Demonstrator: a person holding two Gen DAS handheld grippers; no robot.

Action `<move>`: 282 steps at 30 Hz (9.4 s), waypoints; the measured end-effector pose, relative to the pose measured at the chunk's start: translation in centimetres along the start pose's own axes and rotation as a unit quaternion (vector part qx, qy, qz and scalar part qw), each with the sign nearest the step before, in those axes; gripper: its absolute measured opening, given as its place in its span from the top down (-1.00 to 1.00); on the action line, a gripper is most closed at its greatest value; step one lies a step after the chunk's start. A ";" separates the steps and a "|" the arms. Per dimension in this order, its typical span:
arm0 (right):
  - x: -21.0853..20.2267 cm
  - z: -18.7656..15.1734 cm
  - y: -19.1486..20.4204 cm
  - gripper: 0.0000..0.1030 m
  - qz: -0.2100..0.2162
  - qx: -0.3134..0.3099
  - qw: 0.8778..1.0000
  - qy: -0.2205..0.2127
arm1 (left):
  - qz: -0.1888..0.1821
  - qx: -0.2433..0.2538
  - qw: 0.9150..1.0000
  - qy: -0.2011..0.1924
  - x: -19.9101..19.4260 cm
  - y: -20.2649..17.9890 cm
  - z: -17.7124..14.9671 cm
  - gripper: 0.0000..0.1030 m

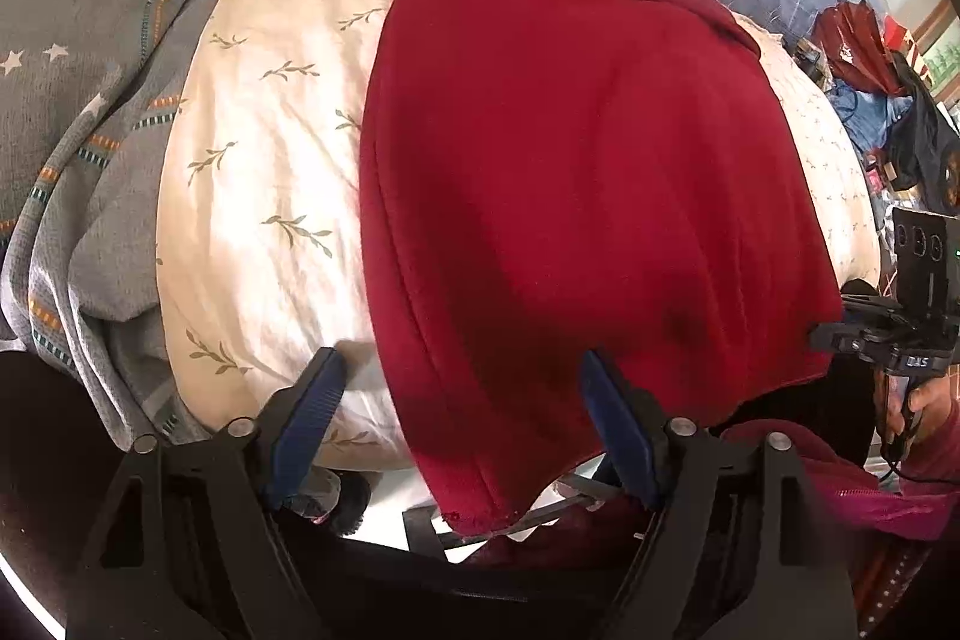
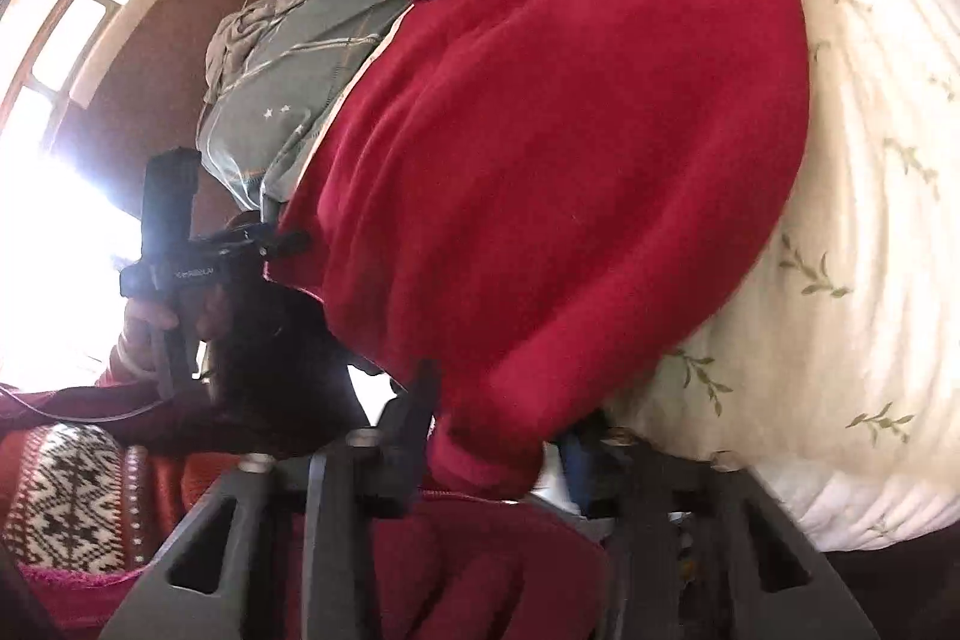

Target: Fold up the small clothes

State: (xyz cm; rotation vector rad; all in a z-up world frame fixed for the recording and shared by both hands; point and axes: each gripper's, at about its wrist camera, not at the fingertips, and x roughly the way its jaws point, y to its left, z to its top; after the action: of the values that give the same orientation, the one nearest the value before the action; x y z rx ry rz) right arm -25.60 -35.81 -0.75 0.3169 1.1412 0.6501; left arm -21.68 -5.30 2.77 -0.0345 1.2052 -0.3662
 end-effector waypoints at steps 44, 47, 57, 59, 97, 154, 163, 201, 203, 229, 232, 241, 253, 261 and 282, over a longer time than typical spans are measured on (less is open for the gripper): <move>-12.2 15.2 0.9 0.78 -0.121 -0.054 0.951 -0.278 | 0.040 0.027 0.964 -0.262 -7.0 -1.6 15.8 0.90; -11.6 16.9 -0.3 0.78 -0.128 -0.042 0.951 -0.279 | 0.056 0.030 0.963 -0.263 -6.0 -1.8 17.0 0.90; -10.6 19.7 -2.8 0.78 -0.144 -0.030 0.949 -0.279 | 0.070 0.022 0.965 -0.254 -3.5 -1.7 20.3 0.90; -10.5 20.3 -3.0 0.78 -0.145 -0.027 0.949 -0.280 | 0.075 0.026 0.964 -0.255 -3.3 -2.0 20.7 0.90; -3.3 32.0 -14.8 0.73 -0.167 0.085 0.960 -0.208 | 0.100 -0.029 0.982 -0.160 8.2 0.7 32.0 0.83; -4.5 31.0 -11.2 -0.03 -0.288 0.061 0.935 -0.196 | 0.072 -0.081 0.976 -0.187 2.7 4.5 28.7 -0.65; -2.8 25.6 -12.7 -0.01 -0.306 0.058 0.941 -0.132 | 0.082 -0.062 0.986 -0.133 5.2 3.7 22.1 -0.65; 4.7 30.4 2.5 0.10 -0.216 -0.097 0.960 -0.148 | 0.054 -0.070 0.985 -0.145 4.7 5.6 18.0 -0.70; 7.0 32.2 3.1 0.15 -0.202 -0.104 0.963 -0.147 | 0.054 -0.066 0.986 -0.146 4.8 5.7 18.0 -0.72; 15.7 39.7 4.3 0.02 -0.167 -0.087 0.976 -0.105 | 0.010 -0.077 0.987 -0.138 4.8 6.6 17.7 -0.84; 15.3 39.3 5.8 0.01 -0.158 -0.112 0.976 -0.099 | 0.012 -0.075 0.987 -0.140 4.7 6.5 17.6 -0.84; 20.5 42.8 8.2 -0.30 -0.197 -0.205 0.958 -0.034 | 0.009 -0.072 0.988 -0.139 4.0 7.3 17.6 -0.84; 22.3 42.1 7.4 0.95 -0.254 -0.270 0.928 -0.045 | 0.005 -0.074 0.988 -0.136 4.0 7.3 18.2 -0.85; 21.9 42.3 7.0 0.98 -0.231 -0.219 0.946 -0.068 | -0.001 -0.075 0.988 -0.136 4.0 7.4 18.2 -0.84; 16.2 33.8 9.3 0.13 -0.139 -0.162 0.977 -0.031 | -0.085 -0.056 0.987 -0.122 2.8 7.8 17.2 -0.85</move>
State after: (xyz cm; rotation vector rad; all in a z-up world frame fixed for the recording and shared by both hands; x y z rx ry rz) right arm 6.53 -15.45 5.88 -0.0997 0.9785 0.5629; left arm -3.11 -1.69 4.82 -0.2742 0.9808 -0.4304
